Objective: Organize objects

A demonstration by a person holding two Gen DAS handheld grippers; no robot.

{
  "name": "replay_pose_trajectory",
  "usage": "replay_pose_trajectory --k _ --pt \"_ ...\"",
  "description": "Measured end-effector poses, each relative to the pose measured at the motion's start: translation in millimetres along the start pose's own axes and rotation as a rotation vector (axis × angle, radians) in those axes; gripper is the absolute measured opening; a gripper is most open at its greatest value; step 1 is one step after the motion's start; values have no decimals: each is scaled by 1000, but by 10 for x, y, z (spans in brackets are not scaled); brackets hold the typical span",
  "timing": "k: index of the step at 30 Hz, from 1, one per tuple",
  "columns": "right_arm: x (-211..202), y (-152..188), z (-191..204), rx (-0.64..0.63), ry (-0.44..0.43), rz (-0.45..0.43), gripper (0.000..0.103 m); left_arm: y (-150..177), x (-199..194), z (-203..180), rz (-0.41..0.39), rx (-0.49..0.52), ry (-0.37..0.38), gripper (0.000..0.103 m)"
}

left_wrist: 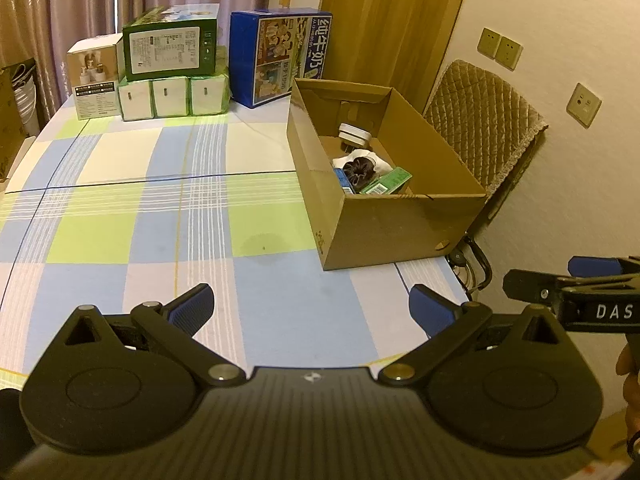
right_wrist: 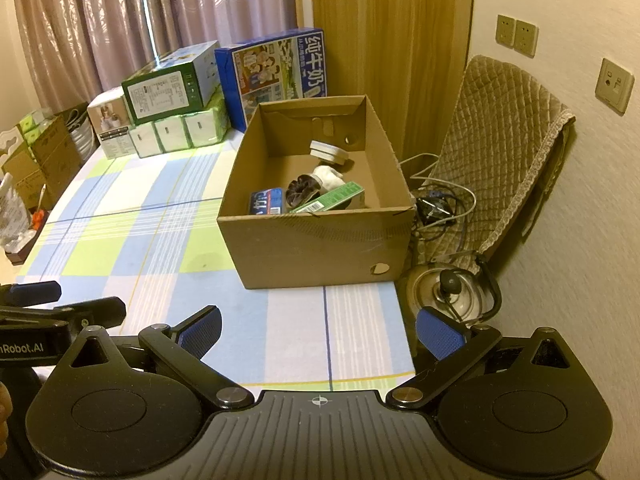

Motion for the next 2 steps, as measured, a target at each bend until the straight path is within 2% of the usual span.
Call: replay_pose_trajectory --k 2 --pt "3 -18 20 2 -3 -1 101 9 0 4 0 -1 3 102"
Point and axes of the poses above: each gripper's, at about its wrist camera, not at the fingertips, and x roughly the way its jaws point, z to its left, y to its underside, the point moved 9 cm from there along x, roughly the way its jaws point, and after that the axes turned 5 degrees about -x, right-handed, at the moved point
